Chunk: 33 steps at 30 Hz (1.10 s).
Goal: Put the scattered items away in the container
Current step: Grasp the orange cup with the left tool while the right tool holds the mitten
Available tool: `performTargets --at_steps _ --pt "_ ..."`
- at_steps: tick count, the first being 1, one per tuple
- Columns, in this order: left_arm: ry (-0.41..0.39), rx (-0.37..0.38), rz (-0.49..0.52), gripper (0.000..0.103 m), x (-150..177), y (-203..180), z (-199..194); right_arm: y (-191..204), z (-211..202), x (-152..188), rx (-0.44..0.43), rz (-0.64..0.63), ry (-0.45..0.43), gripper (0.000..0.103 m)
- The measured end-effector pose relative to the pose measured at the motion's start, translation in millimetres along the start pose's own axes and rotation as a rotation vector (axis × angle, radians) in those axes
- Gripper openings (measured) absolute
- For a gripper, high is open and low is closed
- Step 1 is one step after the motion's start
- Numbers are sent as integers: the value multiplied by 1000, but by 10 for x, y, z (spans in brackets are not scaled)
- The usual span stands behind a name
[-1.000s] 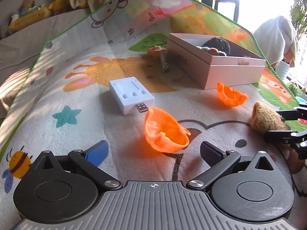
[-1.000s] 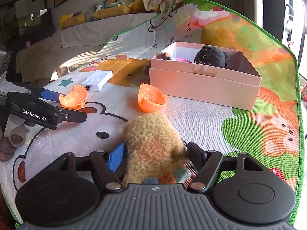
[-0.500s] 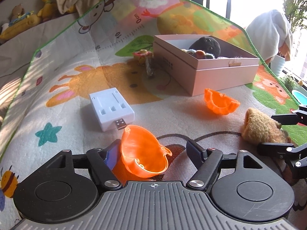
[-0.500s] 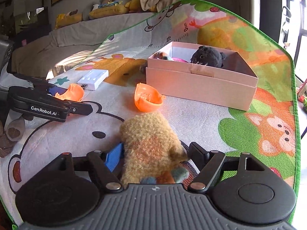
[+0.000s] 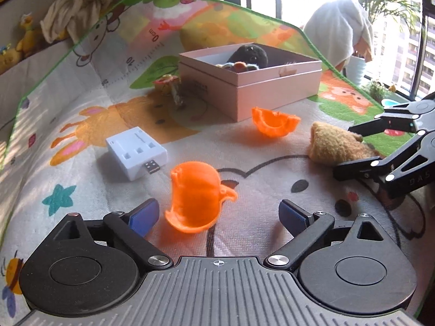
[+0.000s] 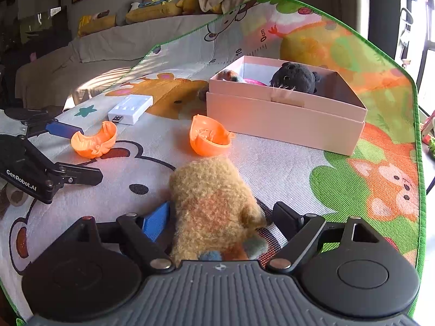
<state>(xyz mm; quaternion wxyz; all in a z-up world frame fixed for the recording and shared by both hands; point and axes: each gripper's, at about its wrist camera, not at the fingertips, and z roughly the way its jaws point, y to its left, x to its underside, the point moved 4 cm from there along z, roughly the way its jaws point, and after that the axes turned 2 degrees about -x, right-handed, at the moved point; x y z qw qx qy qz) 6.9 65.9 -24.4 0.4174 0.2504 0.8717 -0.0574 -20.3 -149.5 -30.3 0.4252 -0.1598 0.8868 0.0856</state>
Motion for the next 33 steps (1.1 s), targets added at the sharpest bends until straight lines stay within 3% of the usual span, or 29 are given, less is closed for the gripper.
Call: performTargets --at_steps 5,16,27,29,30,31,33 --pt "35 -12 -128 103 44 173 30 -3 -3 -1 1 2 0 85" --pt "35 -53 -160 103 72 156 14 -24 -8 4 12 16 -5 86" --pt "-34 -43 -128 102 -51 132 0 -19 -3 5 8 20 2 86" --pt "-49 -24 -116 95 -68 110 -11 -15 -5 6 9 19 4 86" --pt "-48 -16 -116 78 -70 104 -6 -13 -6 6 10 18 4 86" --pt "-38 -6 -122 68 -68 103 10 -12 -7 7 11 18 4 86" --pt "-32 1 -135 69 -54 106 31 -11 -7 8 11 18 3 86"
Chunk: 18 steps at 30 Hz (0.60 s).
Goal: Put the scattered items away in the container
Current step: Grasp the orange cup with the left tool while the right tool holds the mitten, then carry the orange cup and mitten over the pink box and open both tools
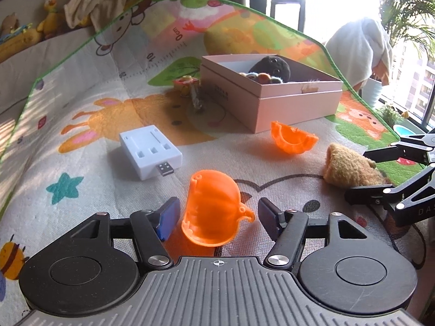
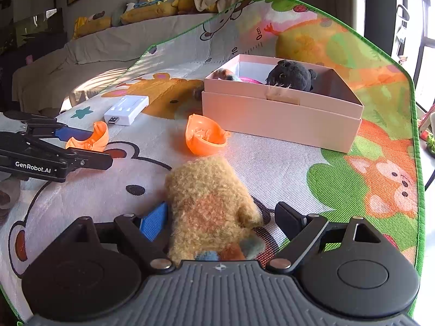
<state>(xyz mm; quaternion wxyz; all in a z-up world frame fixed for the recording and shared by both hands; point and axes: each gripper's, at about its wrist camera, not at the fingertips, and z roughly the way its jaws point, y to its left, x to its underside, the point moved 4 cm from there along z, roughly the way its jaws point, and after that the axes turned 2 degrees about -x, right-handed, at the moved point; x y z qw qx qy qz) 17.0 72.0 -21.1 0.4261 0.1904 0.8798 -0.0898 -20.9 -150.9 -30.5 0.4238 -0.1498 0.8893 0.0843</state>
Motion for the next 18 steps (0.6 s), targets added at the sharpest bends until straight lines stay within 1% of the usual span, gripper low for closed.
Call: performTargets --at_steps 3,5,9,12,13,14,15,17,18 --pt "-14 -1 13 67 13 -20 -11 2 0 -2 1 -1 4 86" --pt "-12 7 18 62 14 -34 -22 8 8 -14 3 -8 14 86" --pt "9 3 44 58 10 -72 -39 32 27 -49 -40 -34 41 86" --pt "32 24 55 58 10 -107 -65 45 23 -81 -76 -63 56 75" --pt "41 38 55 58 10 -127 -73 45 11 -99 -83 -69 59 62" --pt "49 54 55 58 11 -150 -85 44 -3 -115 -95 -69 63 56" --pt "56 71 58 58 12 -178 -98 41 -16 -127 -104 -62 66 55" --pt "66 102 69 58 9 -247 -116 50 -49 -130 -108 -63 65 47" --pt "70 114 73 58 5 -279 -120 60 -73 -128 -107 -71 63 46"
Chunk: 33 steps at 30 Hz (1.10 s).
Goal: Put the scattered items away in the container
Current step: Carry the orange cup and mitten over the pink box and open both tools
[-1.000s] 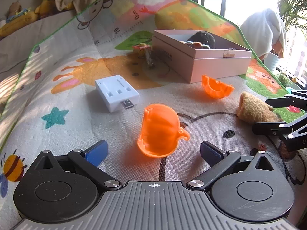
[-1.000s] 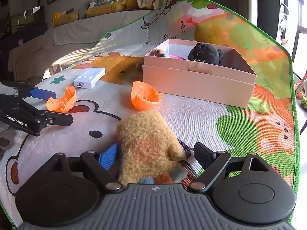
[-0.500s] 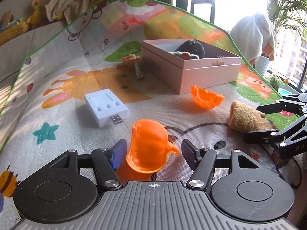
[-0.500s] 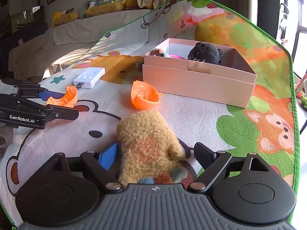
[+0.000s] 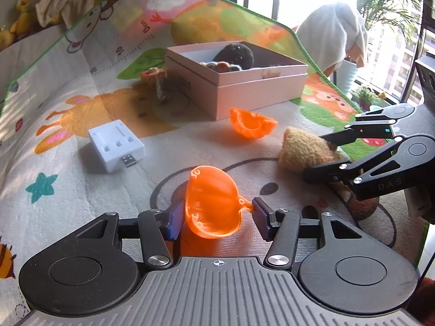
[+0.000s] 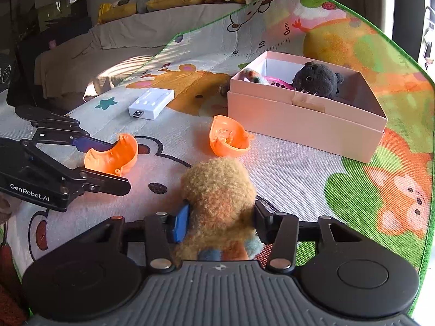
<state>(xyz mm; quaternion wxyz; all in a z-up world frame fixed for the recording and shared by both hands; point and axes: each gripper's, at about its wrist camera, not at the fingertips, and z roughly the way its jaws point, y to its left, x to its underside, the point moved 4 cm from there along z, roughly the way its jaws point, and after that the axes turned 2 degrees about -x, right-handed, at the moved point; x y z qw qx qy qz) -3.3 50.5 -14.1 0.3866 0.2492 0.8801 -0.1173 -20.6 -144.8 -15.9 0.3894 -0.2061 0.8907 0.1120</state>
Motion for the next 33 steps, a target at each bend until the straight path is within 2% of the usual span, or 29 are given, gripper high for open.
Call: performTargets --at_steps 8,14,17,22,25,27,28,29,30,32,33 --pt "-20 59 65 58 -161 -274 -54 -116 -346 -154 23 -4 -64 44" --pt "-77 41 123 58 -521 -388 -4 -468 -426 -434 38 52 -124 44" --pt "-95 51 134 58 -775 -326 137 -737 -395 -699 46 91 -172 44" --pt "-147 72 88 58 -1460 -88 478 -1300 -199 -1277 21 181 -253 44" --pt "-187 66 116 58 -1832 -40 705 -1619 58 -1588 26 206 -254 45" --pt "-186 82 122 58 -2048 -14 918 -1831 298 -1768 23 224 -226 47" --pt "-181 89 124 58 -2134 0 1036 -1930 415 -1837 16 237 -212 55" --pt "-178 91 124 58 -2198 15 1141 -2017 502 -1882 22 251 -211 68" --pt "-172 97 128 58 -2249 25 1235 -2093 572 -1915 36 267 -218 72" --pt "-160 125 133 60 -2339 49 1441 -2207 665 -1938 55 309 -227 74" --pt "-149 144 134 70 -2368 59 1510 -2232 674 -1922 49 332 -234 74"
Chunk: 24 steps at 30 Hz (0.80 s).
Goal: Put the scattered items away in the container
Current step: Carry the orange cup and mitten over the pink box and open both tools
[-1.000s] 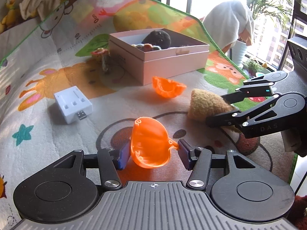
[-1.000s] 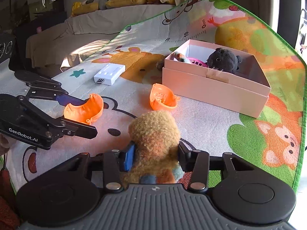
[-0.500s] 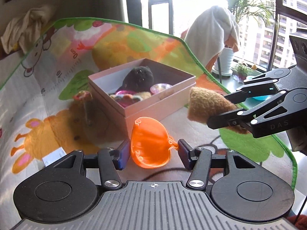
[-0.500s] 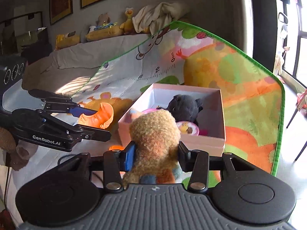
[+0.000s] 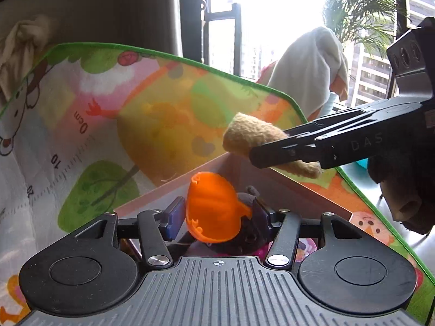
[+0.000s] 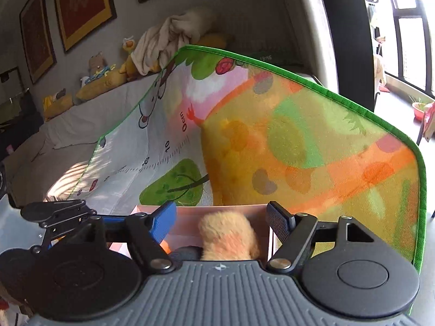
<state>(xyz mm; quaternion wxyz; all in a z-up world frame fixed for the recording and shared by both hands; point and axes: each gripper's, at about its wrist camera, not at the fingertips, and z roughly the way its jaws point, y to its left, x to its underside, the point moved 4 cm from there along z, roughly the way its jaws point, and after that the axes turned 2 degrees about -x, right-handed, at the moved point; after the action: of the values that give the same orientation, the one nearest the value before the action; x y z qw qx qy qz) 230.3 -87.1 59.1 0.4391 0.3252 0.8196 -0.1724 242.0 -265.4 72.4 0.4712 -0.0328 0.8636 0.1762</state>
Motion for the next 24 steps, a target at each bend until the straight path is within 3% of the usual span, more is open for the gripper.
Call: performTargets --at_steps 1,4,9,15,19,22,24 --pt "12 24 -6 83 1 25 62 -8 -18 20 -9 15 -10 74" --pt "10 46 -20 95 67 44 26 63 -126 107 28 -14 -47 74" --pt "-18 -17 25 97 354 36 -444 460 -426 340 59 -164 -51 74" --pt "13 -140 -13 100 831 88 -1046 1195 -578 707 -1 -401 41 74" --pt "47 -182 -69 101 1158 99 -1286 1386 -308 789 17 -404 152 67" --pt "46 -180 -95 102 1341 57 -1419 1334 -29 763 99 -407 225 65" --pt "36 -199 -76 102 1427 14 -1494 1274 114 783 96 -389 290 66"
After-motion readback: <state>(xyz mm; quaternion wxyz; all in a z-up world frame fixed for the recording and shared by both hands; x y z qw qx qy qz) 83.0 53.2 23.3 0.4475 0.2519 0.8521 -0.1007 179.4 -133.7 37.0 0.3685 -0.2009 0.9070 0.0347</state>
